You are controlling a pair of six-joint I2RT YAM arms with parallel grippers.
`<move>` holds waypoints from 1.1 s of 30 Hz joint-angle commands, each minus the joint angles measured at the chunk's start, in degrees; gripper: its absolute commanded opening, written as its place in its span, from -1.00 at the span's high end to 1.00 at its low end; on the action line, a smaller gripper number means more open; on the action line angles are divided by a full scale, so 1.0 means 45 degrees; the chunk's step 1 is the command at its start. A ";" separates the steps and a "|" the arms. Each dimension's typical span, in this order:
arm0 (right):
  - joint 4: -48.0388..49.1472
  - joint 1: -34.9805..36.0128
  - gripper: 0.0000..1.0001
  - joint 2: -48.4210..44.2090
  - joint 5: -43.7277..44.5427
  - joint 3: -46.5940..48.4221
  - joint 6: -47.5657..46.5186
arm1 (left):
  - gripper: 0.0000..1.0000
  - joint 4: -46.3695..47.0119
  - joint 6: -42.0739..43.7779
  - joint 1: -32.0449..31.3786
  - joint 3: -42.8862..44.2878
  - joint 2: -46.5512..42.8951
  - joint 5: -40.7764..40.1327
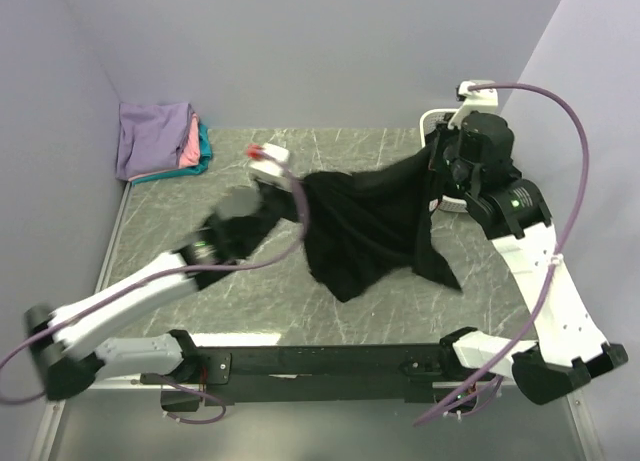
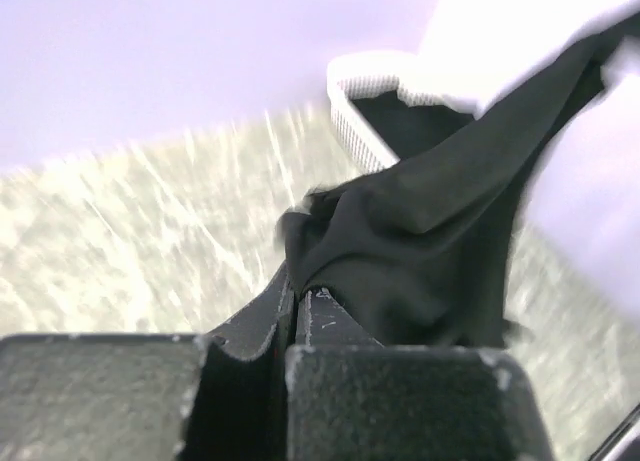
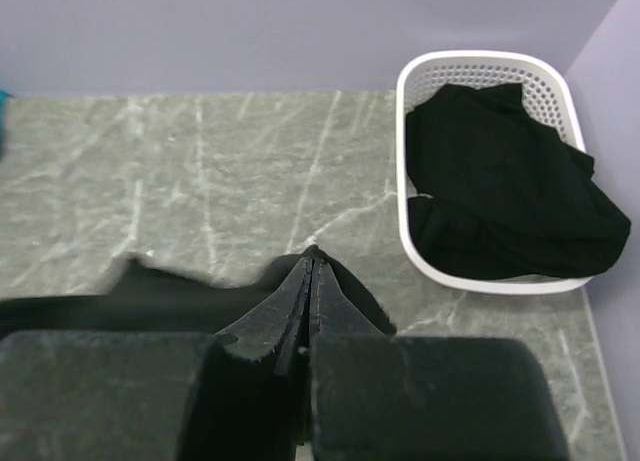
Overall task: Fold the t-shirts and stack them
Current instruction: Flatten the tshirt out
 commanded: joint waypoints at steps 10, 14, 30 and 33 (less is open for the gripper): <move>0.0254 0.0940 1.00 -0.3105 -0.3815 -0.1268 0.0755 | 0.98 -0.9381 0.0138 0.0373 0.5411 -0.2229 -0.1180; 0.0801 0.1039 1.00 -0.4199 -0.4731 -0.1328 0.0835 | 0.98 -1.0768 -0.0057 0.0373 0.7555 -0.2308 -0.0866; 0.2286 0.1098 1.00 -0.1157 -0.3527 -0.1229 0.0034 | 0.98 -0.9839 0.0528 0.2595 0.6866 0.0972 0.1062; 0.2871 0.1098 1.00 0.0190 -0.2686 -0.1698 -0.0045 | 0.98 -0.7476 0.0313 0.3786 0.4658 0.1830 0.2996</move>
